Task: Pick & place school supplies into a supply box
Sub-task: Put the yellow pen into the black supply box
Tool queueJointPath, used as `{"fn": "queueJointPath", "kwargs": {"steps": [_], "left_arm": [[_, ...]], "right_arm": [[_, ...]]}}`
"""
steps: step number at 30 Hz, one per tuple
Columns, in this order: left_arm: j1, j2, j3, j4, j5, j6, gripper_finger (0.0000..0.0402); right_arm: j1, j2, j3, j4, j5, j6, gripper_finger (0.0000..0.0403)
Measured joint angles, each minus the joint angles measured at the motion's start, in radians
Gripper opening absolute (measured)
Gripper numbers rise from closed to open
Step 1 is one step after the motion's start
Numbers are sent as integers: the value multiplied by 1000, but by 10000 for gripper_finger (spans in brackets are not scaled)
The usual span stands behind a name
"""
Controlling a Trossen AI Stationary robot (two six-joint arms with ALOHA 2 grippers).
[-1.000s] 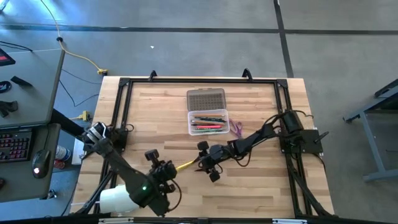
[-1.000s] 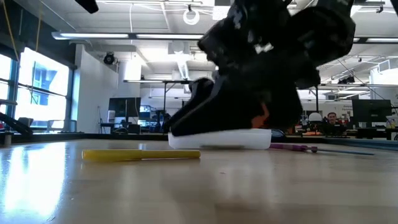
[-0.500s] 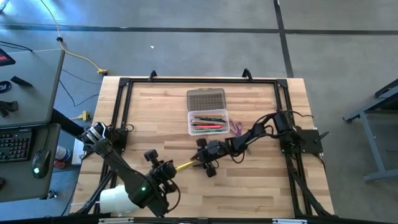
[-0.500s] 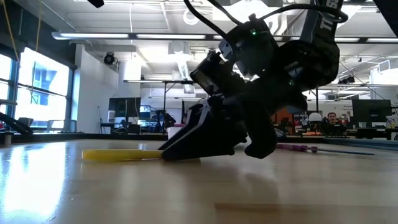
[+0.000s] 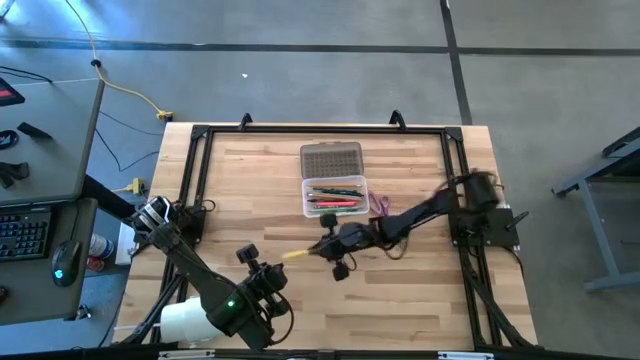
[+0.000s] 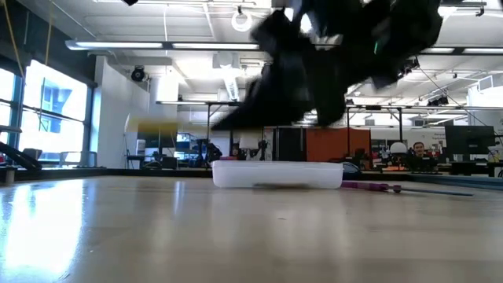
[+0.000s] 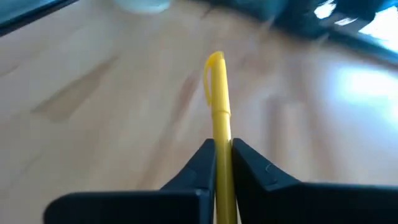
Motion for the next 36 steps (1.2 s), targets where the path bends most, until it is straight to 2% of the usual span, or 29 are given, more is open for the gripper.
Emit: {"fn": "queueJointPath", "kwargs": {"steps": [3,6,9,13,17,22,29,33,36], "left_arm": [[0,0,0,12,1,3,47],[0,0,0,30,4,4,46],[0,0,0,46,9,5,44],[0,0,0,65,9,5,47],[0,0,0,74,0,8,44],[0,0,0,94,-4,54,46],[0,0,0,124,-5,67,44],[0,0,0,127,-4,82,47],[0,0,0,127,-4,83,46]], "right_arm": [[20,-125,1,-158,217,-66,9],[21,-238,-1,-336,452,-87,19],[7,-340,1,-546,570,-29,31],[-33,-410,-2,-827,546,124,23],[-89,-405,-2,-970,525,230,11],[-133,-361,-2,-898,497,212,21],[-191,-271,-2,-763,368,159,34],[-211,-228,-2,-753,348,171,24],[-222,-211,-2,-743,373,212,26]]}}
